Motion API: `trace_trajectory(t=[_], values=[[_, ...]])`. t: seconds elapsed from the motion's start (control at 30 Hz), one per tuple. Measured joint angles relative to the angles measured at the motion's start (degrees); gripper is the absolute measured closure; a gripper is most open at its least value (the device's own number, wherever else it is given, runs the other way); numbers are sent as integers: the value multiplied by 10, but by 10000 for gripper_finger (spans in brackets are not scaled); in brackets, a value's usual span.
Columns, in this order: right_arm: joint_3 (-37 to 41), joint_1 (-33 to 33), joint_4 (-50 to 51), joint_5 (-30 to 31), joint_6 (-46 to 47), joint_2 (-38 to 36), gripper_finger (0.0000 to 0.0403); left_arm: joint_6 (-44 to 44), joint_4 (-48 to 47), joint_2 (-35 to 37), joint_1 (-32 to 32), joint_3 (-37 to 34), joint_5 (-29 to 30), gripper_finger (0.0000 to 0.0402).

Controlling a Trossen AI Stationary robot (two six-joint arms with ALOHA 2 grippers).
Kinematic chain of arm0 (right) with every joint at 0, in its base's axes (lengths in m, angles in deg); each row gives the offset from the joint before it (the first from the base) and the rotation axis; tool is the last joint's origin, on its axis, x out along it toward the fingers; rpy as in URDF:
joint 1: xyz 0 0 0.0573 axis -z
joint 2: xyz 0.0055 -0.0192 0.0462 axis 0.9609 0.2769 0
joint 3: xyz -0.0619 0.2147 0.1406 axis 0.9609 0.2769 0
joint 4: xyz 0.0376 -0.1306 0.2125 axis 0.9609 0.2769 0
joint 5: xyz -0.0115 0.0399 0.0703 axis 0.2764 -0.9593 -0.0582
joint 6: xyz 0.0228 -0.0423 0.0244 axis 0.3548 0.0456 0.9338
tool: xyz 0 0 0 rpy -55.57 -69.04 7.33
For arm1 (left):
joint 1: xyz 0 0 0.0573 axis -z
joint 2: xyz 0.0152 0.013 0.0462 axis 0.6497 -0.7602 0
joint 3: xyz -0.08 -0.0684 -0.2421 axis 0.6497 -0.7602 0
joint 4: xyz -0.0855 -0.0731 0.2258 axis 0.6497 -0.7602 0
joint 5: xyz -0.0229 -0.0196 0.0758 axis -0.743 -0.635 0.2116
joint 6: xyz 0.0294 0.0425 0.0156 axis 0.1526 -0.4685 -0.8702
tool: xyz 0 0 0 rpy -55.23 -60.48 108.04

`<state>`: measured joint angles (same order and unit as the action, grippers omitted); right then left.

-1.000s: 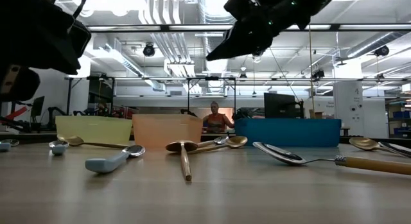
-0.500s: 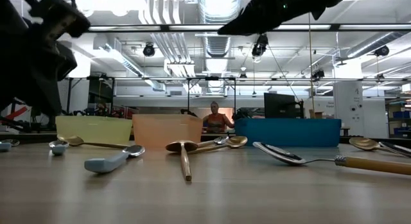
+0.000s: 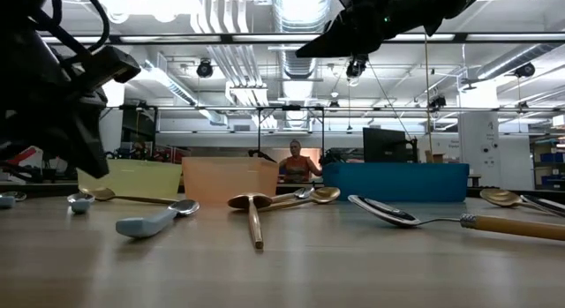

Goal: Sort silverware by color (type)
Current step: Put the blue spoon into the orange bin

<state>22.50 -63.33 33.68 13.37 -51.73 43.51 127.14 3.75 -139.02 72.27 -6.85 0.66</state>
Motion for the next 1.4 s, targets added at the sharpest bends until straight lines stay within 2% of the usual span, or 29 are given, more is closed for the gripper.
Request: trace_trajectory(t=[0.17,0.3,0.4,0.63,0.77,1.03,1.4], values=[[0,5,-1,0,-1,1,335,10,-35,1,-16,0,26,397],[0,10,-2,0,1,2,335,7,-59,2,-31,3,-29,399],[0,12,-1,0,4,3,335,5,-121,3,-31,33,-64,401],[0,12,-3,0,5,3,335,6,-324,2,-31,152,-69,401],[0,12,-3,0,5,3,335,15,-394,2,-31,181,-74,401],[0,12,-3,0,5,3,335,53,-367,-12,-31,160,-74,401],[0,13,-4,0,5,3,335,90,-353,-88,-31,157,-73,398]])
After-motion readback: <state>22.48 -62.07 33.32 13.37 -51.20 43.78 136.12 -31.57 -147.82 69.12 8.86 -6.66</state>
